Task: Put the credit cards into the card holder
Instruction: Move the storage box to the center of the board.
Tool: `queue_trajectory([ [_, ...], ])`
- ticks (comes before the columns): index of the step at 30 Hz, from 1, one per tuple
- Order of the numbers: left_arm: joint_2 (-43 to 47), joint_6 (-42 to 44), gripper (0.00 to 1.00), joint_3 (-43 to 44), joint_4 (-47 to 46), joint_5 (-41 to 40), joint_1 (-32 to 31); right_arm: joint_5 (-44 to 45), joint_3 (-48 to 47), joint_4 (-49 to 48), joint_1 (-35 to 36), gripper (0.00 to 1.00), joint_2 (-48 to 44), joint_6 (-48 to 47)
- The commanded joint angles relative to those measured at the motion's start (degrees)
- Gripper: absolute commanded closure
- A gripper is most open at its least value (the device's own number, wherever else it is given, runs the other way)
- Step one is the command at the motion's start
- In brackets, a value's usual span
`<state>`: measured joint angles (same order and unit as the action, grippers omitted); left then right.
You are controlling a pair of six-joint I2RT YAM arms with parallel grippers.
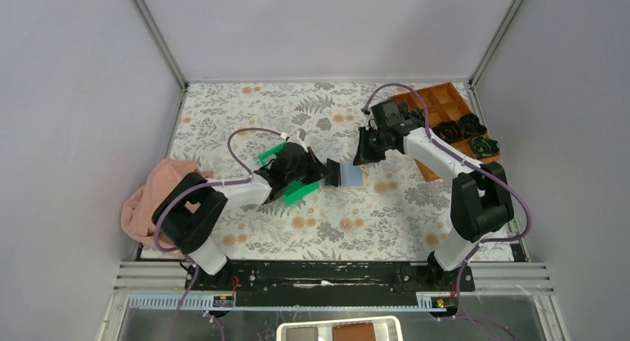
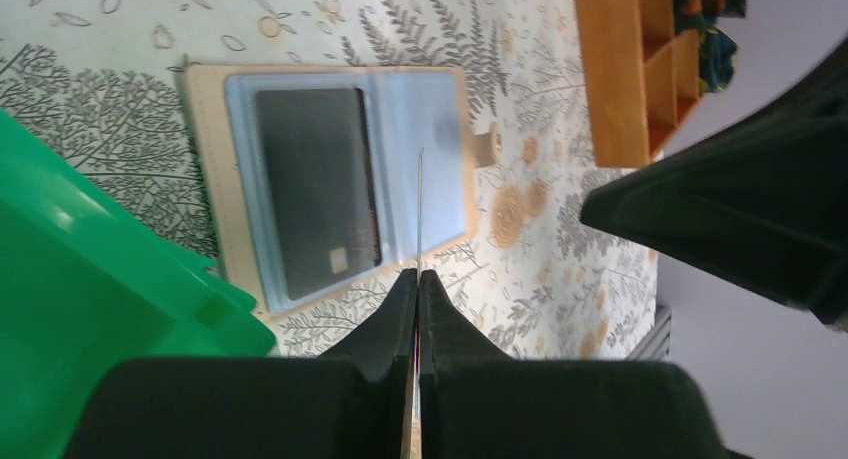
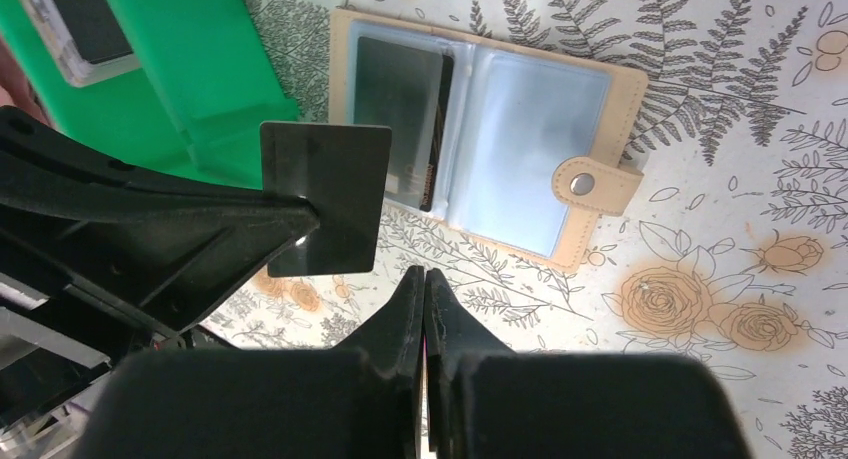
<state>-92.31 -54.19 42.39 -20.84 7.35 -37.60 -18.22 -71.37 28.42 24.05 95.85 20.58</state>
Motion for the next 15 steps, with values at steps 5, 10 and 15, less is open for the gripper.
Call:
queue_trajectory([
  [5,-6.3,-4.0,1.00,3.6,-4.1,-5.8,-1.7,3.3,0.6,0.5,0.7,1.00,3.2,-1.4],
  [10,-8.7,-5.3,1.00,4.6,-6.6,-6.0,-1.9,4.4,1.0,0.2,0.7,1.00,5.0,-1.6],
  [15,-9.9,-6.0,1.00,5.1,-7.9,-6.6,-2.0,5.1,1.2,0.1,0.7,1.00,6.6,-1.6],
])
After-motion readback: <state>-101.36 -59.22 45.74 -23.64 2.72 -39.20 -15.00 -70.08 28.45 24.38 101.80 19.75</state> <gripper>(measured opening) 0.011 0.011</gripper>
